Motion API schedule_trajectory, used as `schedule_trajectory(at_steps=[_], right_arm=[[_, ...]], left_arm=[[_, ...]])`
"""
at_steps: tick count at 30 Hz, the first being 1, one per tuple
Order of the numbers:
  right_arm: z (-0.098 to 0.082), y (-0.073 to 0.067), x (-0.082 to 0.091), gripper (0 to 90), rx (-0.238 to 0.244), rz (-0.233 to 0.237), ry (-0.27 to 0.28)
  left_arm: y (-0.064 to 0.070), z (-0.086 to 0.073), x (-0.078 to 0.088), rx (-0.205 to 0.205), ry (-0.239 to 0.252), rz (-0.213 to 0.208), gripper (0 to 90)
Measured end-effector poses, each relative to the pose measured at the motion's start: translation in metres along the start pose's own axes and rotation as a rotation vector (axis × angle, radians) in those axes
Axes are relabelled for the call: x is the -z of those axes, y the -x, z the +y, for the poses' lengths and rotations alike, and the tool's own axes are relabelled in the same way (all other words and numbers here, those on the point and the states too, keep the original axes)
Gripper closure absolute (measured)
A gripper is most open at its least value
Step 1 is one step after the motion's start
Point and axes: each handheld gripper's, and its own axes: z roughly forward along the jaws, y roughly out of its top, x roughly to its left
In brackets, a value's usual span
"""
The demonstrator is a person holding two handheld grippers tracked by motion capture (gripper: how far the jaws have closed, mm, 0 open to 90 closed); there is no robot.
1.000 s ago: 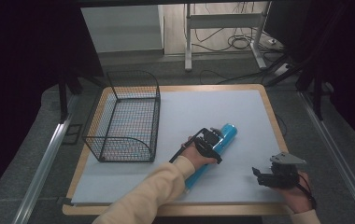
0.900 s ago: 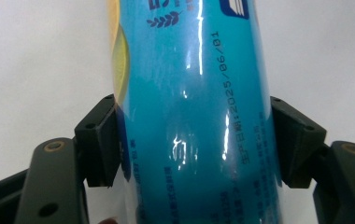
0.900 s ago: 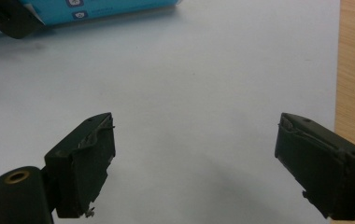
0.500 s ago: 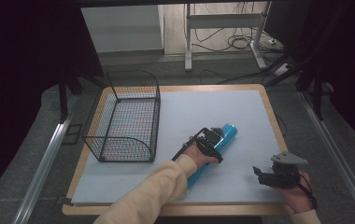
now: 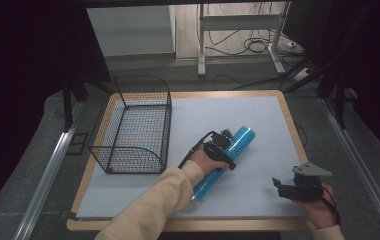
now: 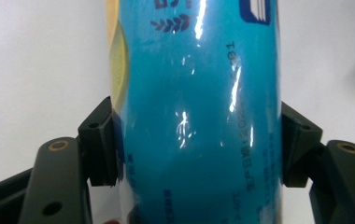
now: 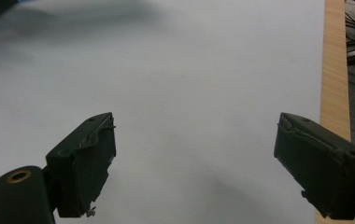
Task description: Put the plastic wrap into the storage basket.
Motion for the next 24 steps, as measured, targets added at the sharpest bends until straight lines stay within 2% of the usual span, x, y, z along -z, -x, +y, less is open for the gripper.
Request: schedule_trajectory(at_steps=[3, 9, 16, 24], right_arm=[[0.000, 0.000, -0.001, 13.0, 0.000, 0.000, -0.003], [0.000, -0.001, -0.002, 13.1, 0.001, 0.001, -0.005], [0.000, -0.001, -0.002, 13.1, 0.000, 0.002, -0.005], [0.000, 0.000, -0.002, 13.1, -0.003, -0.001, -0.002]], left_arm=[[-0.006, 0.000, 0.010, -0.001, 0.008, -0.018, 31.0], [-0.011, -0.002, 0.022, -0.012, 0.027, -0.018, 31.1], [-0.012, -0.002, 0.027, -0.029, 0.034, -0.030, 31.2], [-0.012, 0.001, 0.043, -0.039, 0.068, -0.034, 31.3]])
